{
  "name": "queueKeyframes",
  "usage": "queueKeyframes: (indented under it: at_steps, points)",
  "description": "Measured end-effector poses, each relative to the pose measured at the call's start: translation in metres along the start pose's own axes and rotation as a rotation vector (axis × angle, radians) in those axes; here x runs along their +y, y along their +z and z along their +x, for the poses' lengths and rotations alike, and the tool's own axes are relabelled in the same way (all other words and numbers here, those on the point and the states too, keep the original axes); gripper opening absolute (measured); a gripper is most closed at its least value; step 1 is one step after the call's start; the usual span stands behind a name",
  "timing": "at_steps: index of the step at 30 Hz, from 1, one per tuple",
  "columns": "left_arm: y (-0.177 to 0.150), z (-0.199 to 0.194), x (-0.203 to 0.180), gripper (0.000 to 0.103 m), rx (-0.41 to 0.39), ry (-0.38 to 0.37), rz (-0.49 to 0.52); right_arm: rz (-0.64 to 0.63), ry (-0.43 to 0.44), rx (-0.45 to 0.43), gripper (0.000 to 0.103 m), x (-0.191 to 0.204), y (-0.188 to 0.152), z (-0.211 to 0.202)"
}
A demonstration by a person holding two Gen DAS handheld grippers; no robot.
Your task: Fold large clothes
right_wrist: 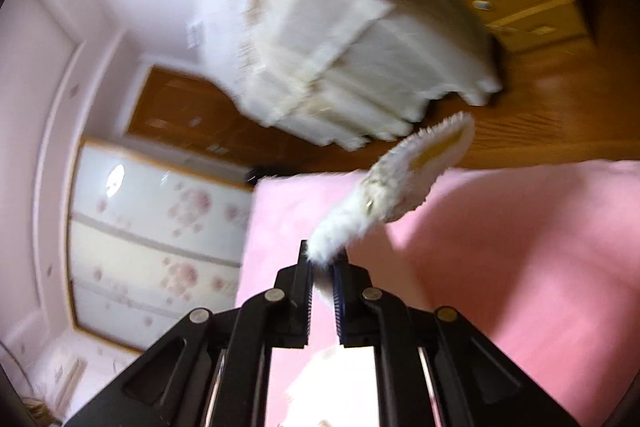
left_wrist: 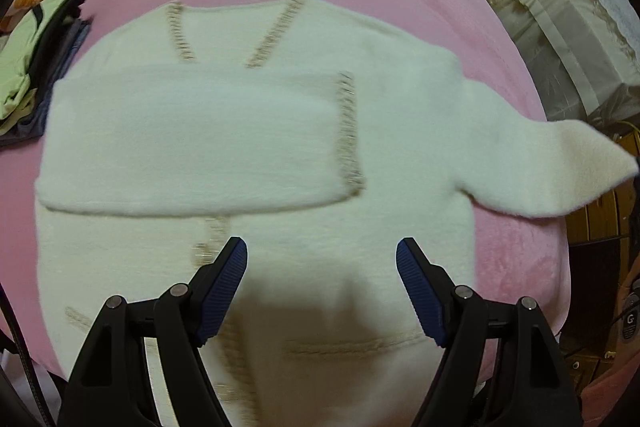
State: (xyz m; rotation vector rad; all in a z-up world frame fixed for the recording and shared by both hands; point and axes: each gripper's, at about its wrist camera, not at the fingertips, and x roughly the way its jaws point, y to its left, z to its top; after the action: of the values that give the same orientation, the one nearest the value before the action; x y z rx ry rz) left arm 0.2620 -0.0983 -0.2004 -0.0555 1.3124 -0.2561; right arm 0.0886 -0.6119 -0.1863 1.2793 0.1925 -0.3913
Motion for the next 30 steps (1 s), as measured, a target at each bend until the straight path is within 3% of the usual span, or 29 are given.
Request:
queueKeyframes:
  at_steps: [6, 11, 16, 19, 23, 27, 30]
  points:
    - [0.003, -0.028, 0.077, 0.076, -0.034, -0.012, -0.038, -0.273, 0.141, 0.112, 0.008, 0.108, -0.092, 0.011]
    - [0.003, -0.041, 0.132, 0.076, -0.055, -0.014, -0.06, -0.49, 0.153, 0.21, 0.008, 0.162, -0.182, 0.025]
    - [0.0, -0.04, 0.174, 0.076, -0.062, 0.018, -0.064, -0.694, 0.01, 0.33, 0.008, 0.168, -0.276, 0.05]
    - [-0.004, -0.034, 0.191, 0.076, -0.045, 0.01, -0.086, -0.876, -0.09, 0.479, 0.008, 0.151, -0.34, 0.074]
    - [-0.009, -0.023, 0.201, 0.076, -0.034, 0.017, -0.085, -0.966, -0.169, 0.668, 0.012, 0.11, -0.398, 0.095]
    - [-0.014, -0.011, 0.203, 0.076, -0.015, 0.006, -0.092, -0.983, -0.255, 0.772, 0.022, 0.082, -0.427, 0.101]
    - [-0.011, -0.006, 0.197, 0.076, -0.016, -0.024, -0.079, -0.965, -0.233, 0.804, 0.037, 0.075, -0.429, 0.098]
